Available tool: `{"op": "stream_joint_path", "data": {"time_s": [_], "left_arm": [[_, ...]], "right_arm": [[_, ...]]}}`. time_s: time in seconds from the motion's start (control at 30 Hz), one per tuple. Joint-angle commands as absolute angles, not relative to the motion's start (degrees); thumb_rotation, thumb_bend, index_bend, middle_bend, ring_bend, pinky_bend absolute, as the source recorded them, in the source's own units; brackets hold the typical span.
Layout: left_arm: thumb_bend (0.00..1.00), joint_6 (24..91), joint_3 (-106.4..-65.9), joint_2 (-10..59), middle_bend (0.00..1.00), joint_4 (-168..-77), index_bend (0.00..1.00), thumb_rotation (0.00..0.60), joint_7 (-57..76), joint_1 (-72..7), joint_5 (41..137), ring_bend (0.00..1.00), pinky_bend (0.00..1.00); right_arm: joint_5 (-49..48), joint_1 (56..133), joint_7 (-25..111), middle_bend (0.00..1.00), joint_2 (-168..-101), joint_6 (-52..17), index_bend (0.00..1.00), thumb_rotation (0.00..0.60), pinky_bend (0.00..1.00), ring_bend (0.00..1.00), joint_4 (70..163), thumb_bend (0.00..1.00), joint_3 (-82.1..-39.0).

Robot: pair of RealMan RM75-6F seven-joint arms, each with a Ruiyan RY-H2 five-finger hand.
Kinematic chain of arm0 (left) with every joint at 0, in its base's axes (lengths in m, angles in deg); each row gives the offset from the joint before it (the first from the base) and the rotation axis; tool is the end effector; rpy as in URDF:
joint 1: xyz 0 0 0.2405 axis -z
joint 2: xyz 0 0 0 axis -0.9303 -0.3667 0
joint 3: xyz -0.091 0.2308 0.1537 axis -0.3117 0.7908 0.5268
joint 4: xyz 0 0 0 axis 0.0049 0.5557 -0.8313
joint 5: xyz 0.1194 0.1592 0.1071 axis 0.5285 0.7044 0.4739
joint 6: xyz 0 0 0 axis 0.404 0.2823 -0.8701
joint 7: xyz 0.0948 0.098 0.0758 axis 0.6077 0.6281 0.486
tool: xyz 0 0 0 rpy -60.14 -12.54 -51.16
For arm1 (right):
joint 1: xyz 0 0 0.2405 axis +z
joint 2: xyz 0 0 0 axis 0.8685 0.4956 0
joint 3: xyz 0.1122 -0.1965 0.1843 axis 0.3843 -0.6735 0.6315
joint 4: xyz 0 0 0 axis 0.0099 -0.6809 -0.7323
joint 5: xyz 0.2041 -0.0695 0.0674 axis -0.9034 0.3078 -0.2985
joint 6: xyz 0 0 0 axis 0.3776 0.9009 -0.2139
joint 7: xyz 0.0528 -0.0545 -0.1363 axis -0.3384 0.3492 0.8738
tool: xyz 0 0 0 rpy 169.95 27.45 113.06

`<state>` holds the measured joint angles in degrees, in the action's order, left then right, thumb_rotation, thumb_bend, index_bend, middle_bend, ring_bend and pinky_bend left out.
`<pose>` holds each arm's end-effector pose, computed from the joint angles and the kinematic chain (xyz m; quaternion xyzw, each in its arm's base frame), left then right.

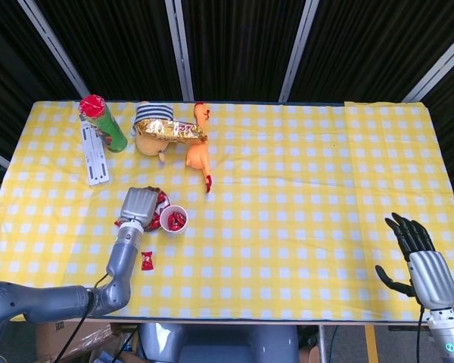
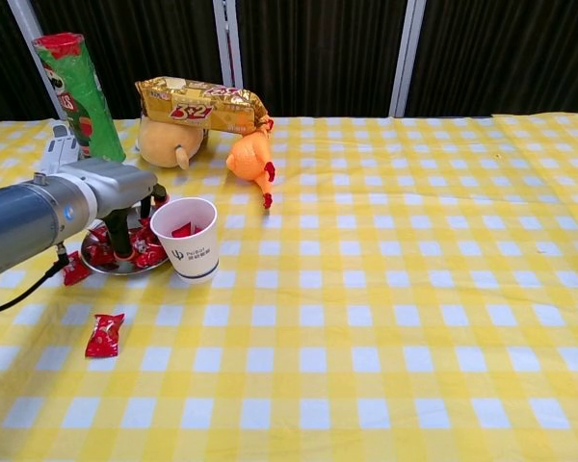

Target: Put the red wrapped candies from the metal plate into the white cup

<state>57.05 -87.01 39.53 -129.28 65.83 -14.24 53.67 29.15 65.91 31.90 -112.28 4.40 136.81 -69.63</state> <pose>-0.1702 0.4100 -0.0750 -0.7446 -0.3406 -0.1565 0.5524 -0.3278 -0.1932 0.1628 0.5892 -0.4318 0.4629 0.5020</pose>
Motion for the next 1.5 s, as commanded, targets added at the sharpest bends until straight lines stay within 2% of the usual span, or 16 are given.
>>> {"op": "stream_joint_path", "data": {"time_s": [0.03,0.23,0.5,1.0,1.5], "left_arm": [[0.27,57.00,-86.81,39.67,0.34,-129.17,0.29,0.600,65.98,-14.30,53.79,0.93,0.95],[0.35,57.20,-86.27,39.76,0.47,-129.42,0.41,0.600,66.05,-14.77,54.16,0.93,0.95],[0.44,57.67,-85.49,39.85,0.55,-129.56,0.49,0.600,65.67,-15.73,55.05,0.93,0.95],[0.44,59.48,-86.39,37.02,0.59,-133.02,0.52,0.600,64.71,-16.50,58.03,0.93,0.95],[0.44,65.24,-89.93,26.70,0.59,-148.18,0.51,0.600,65.65,-16.53,60.26,0.93,0.95]], "right_arm": [[29.17,65.89,31.95,0.00,-112.28,4.41,0.00,0.600,0.00,0.00,136.83,0.39,-69.65],[29.21,65.84,32.03,0.00,-112.27,4.44,0.00,0.600,0.00,0.00,136.94,0.39,-69.70],[29.23,65.78,31.99,0.00,-112.23,4.50,0.00,0.600,0.00,0.00,137.03,0.39,-69.74],[29.28,65.76,31.94,0.00,-112.28,4.56,0.00,0.600,0.00,0.00,137.00,0.39,-69.74],[29.35,65.78,32.12,0.00,-112.34,4.62,0.00,0.600,0.00,0.00,137.02,0.39,-69.69]]}}
